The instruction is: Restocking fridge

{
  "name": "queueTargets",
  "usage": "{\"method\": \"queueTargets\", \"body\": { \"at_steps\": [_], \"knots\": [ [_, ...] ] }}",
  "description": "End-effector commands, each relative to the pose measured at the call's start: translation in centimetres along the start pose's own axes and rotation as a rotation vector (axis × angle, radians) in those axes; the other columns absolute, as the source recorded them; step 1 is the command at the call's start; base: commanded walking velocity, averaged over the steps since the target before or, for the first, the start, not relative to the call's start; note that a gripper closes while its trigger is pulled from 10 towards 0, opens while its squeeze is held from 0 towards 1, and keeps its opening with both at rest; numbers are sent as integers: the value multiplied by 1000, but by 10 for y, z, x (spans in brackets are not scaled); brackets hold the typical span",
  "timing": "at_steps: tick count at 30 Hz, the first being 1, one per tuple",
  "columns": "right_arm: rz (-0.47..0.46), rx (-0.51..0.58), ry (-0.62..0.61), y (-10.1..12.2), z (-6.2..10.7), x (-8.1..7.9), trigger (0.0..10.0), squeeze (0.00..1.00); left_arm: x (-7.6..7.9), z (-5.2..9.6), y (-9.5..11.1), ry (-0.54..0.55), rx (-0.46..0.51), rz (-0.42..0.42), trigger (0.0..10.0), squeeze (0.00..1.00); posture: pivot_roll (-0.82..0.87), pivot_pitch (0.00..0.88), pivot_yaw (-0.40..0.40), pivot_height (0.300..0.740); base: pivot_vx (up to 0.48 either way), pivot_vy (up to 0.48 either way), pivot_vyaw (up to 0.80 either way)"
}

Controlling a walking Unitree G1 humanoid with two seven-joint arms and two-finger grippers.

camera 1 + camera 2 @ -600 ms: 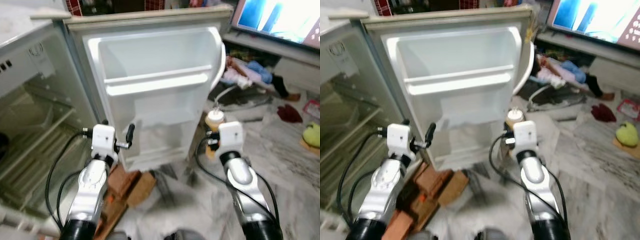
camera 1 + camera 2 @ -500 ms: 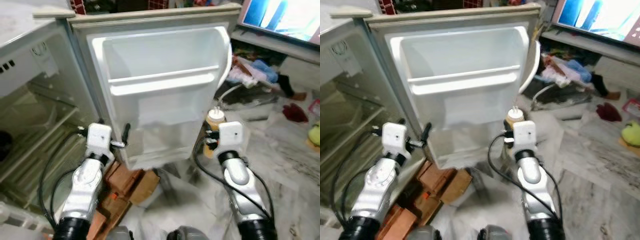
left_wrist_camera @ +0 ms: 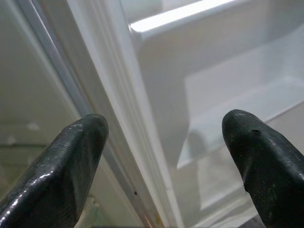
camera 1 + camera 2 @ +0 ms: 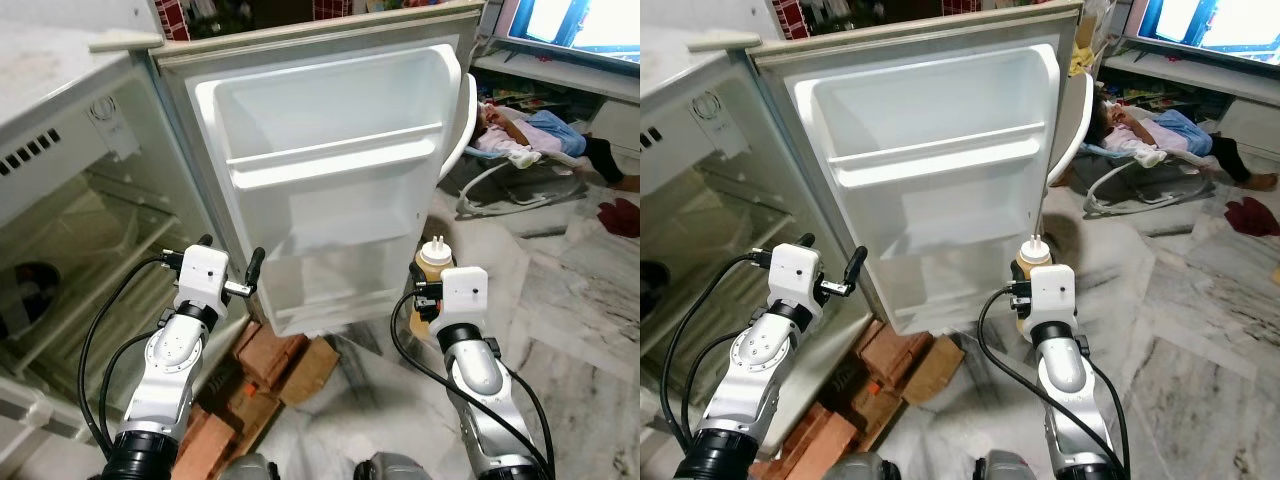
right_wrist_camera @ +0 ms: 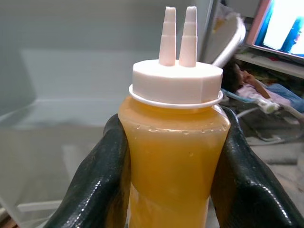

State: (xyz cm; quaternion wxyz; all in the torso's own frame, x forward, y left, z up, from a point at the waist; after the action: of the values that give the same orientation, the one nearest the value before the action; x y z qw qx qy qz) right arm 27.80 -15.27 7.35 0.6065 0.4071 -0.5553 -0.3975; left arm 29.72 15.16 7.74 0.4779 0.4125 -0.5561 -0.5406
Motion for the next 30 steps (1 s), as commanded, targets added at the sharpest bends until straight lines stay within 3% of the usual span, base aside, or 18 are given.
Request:
{"method": "queueTargets", "body": {
  "at_steps": [1, 7, 16, 30],
  "knots": [
    [-4, 61, 20, 16, -8, -2, 10000, 0, -1, 2, 4, 13, 21, -8, 10000, 0, -17, 54, 16, 740, 0, 0, 0],
    [-16, 95, 56, 25, -17, 0, 10000, 0, -3, 6, 4, 45, 33, 0, 10000, 0, -4, 58, -21, 740, 0, 0, 0],
    [-46, 125, 92, 29, -14, -3, 10000, 0, -3, 8, 3, 54, 34, 4, 10000, 0, -11, 57, -29, 740, 0, 0, 0],
    [-72, 146, 147, 32, -11, -12, 10000, 0, -1, 7, 4, 53, 42, 7, 10000, 0, -10, 50, -33, 740, 345, 0, 0]
  ]
}}
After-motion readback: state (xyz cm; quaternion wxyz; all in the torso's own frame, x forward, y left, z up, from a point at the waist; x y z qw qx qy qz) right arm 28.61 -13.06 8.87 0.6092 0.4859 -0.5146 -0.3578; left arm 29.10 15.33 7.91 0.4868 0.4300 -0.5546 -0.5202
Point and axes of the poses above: a point about 5 cm out from each wrist's last joint towards the gripper, its own z axis pointing back from the gripper into the wrist, its own y axis along the axis of the wrist's last joint, x = y × z, the point moved 2 cm from there along -z, pointing out of the wrist towards the gripper, and after that the axes turned 14 degrees about z, right-handed, at the moved point
